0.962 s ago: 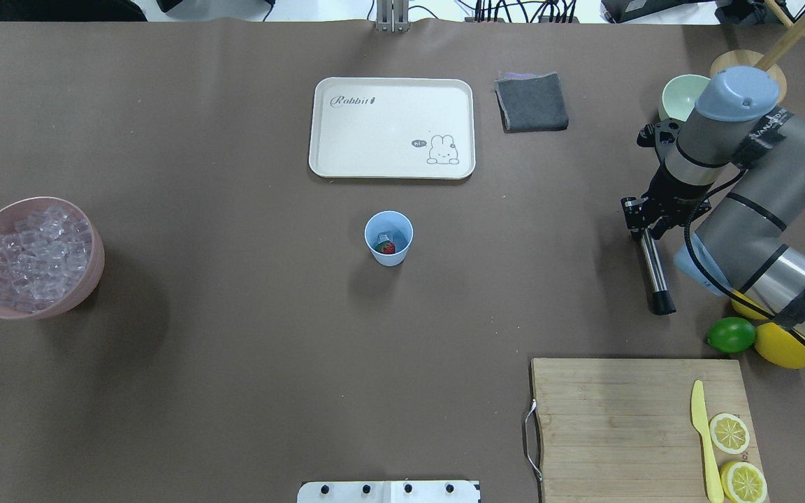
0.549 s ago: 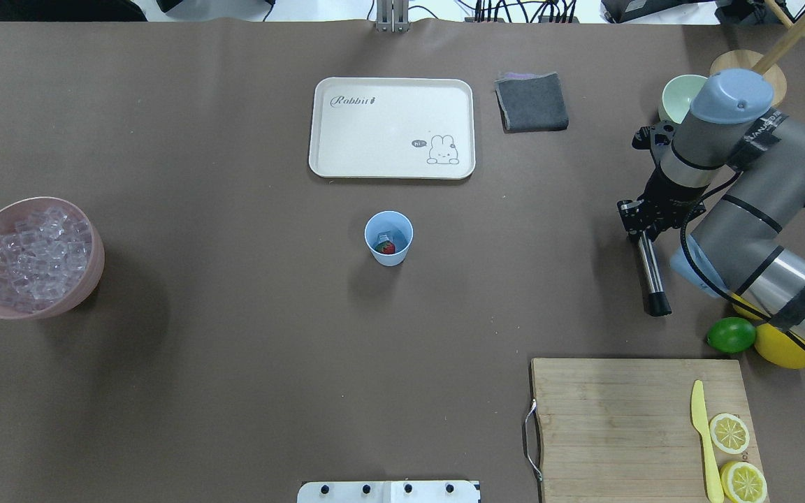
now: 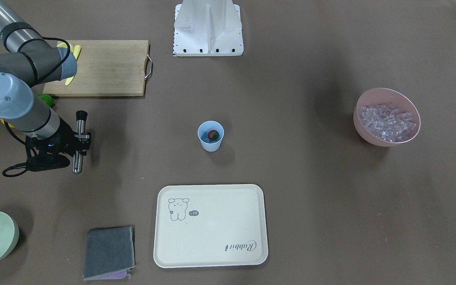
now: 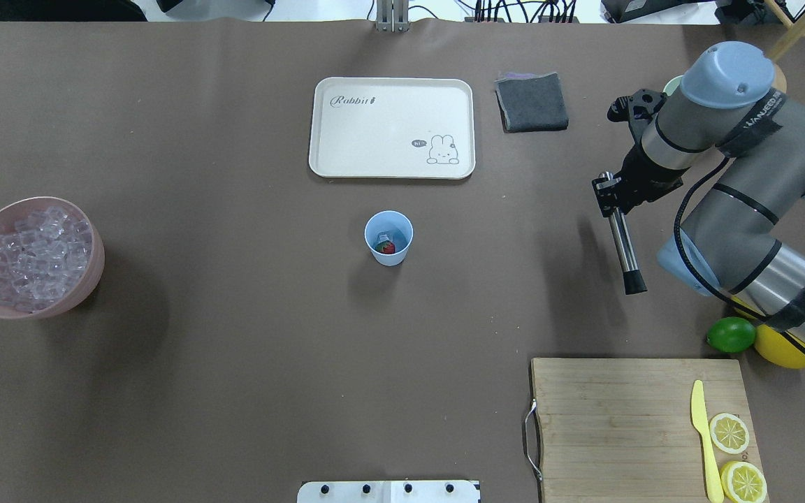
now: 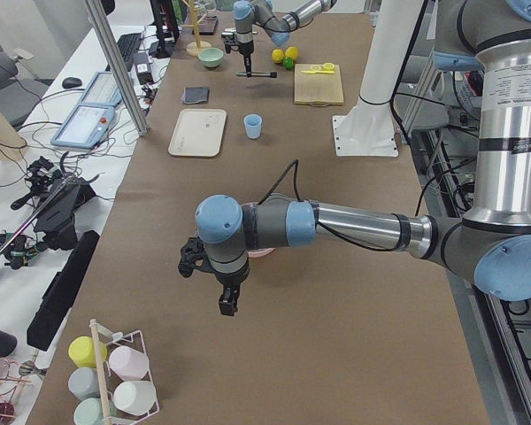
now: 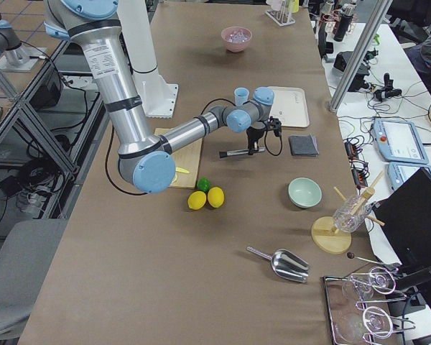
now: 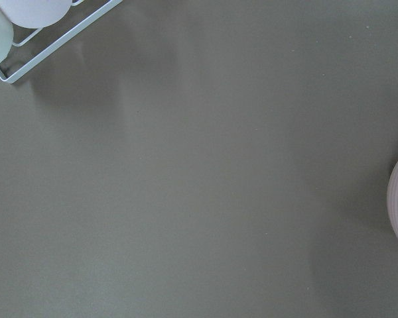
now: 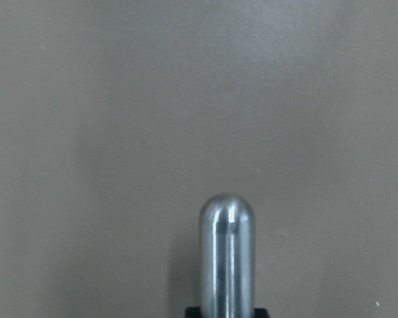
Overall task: Mash ice and strawberries in cup
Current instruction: 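Lift the steel rod with the right gripper and carry it over the cup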
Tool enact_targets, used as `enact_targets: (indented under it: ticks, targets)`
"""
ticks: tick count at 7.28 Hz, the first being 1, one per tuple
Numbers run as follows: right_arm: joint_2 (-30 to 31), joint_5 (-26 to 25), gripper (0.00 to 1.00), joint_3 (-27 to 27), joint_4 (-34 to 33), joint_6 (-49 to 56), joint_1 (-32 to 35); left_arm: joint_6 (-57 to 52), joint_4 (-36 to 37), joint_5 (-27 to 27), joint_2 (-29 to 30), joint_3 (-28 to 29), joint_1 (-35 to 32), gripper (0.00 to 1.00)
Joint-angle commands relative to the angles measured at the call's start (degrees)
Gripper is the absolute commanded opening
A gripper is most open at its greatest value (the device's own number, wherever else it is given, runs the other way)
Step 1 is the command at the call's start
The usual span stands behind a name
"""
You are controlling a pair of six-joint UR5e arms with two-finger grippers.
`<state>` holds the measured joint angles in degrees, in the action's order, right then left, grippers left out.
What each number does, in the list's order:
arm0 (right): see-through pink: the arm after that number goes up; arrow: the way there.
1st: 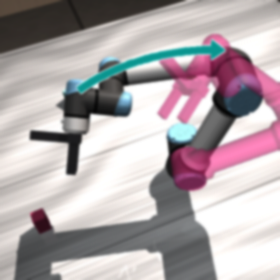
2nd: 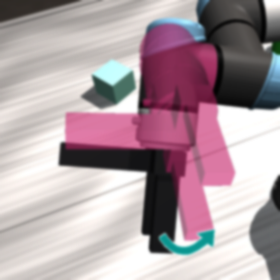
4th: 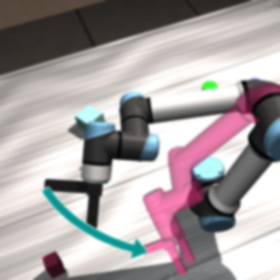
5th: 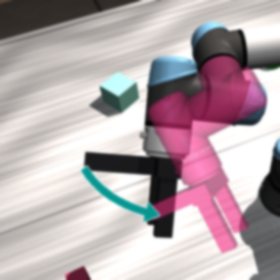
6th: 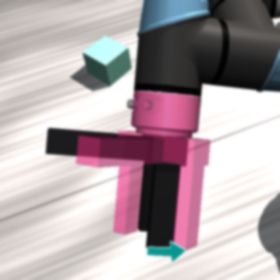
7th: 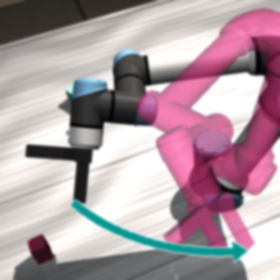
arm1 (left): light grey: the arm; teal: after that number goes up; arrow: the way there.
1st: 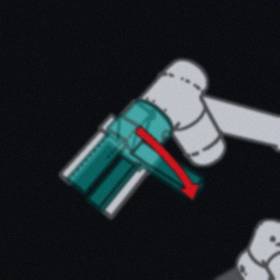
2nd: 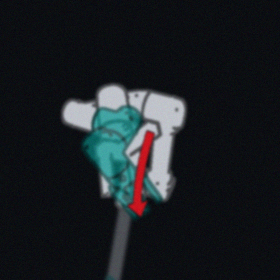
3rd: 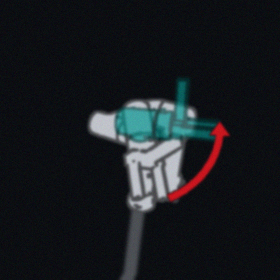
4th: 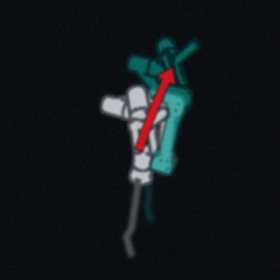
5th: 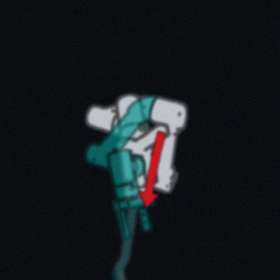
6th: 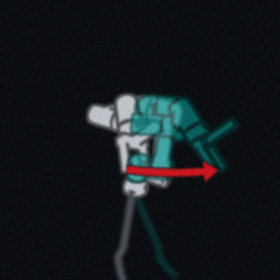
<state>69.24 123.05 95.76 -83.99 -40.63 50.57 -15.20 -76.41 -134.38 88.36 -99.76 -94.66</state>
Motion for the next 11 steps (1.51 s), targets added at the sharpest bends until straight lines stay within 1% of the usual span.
enact_targets:
  ticks: [1, 2, 3, 4, 5, 6, 7, 8, 9, 10, 11]
  targets:
    - [-0.15, -5.84, 0.0, 7.23, 0.14, -2.76, 0.14, -0.01, -0.06, 0.0, -0.98, 0.53, 0.0, 1.0]
    - [-0.07, -10.67, 0.0, 10.3, 0.31, -3.92, -2.04, -0.01, -0.06, -0.09, -1.43, 0.44, 0.0, 1.0]
    - [-0.07, -13.59, 0.0, 14.77, 0.32, -4.19, -3.54, 0.17, -0.06, -0.09, -1.52, 0.44, 0.0, 1.0]
    - [-1.11, -17.62, 0.0, 19.16, 0.32, -4.28, -5.03, 0.34, 0.03, 0.0, -1.43, 0.53, 0.0, 1.0]
    - [-2.34, -22.8, 0.0, 21.64, 0.75, -4.28, -7.57, 0.35, 0.03, -0.09, -1.43, 0.53, 0.0, 1.0]
    - [-4.61, -27.55, 0.0, 21.06, 6.15, -3.76, -10.55, 0.35, 0.03, 0.0, -1.43, 0.53, 0.0, 1.0]
    - [-4.38, -35.34, 0.0, 20.44, 14.03, -4.28, -15.54, 0.43, 0.29, 0.0, -1.52, 0.7, 0.0, 1.0]
    - [-3.85, -36.03, 0.0, 20.09, 17.42, -9.07, -17.85, 0.43, 0.55, 0.0, -1.69, 0.71, 0.0, 1.0]
    - [-4.63, -35.25, 0.0, 19.48, 17.71, -10.07, -19.01, 0.43, 0.56, 0.09, -1.87, 0.88, 0.0, 1.0]
    - [-5.77, -37.33, 0.0, 19.9, 17.89, -10.52, -19.72, 0.43, 0.64, 0.17, -1.96, 0.88, 0.0, 1.0]
    - [-6.91, -46.05, 0.0, 19.73, 20.94, -10.78, -23.81, 0.43, 0.3, -0.09, -3.44, 0.62, 0.0, 1.0]
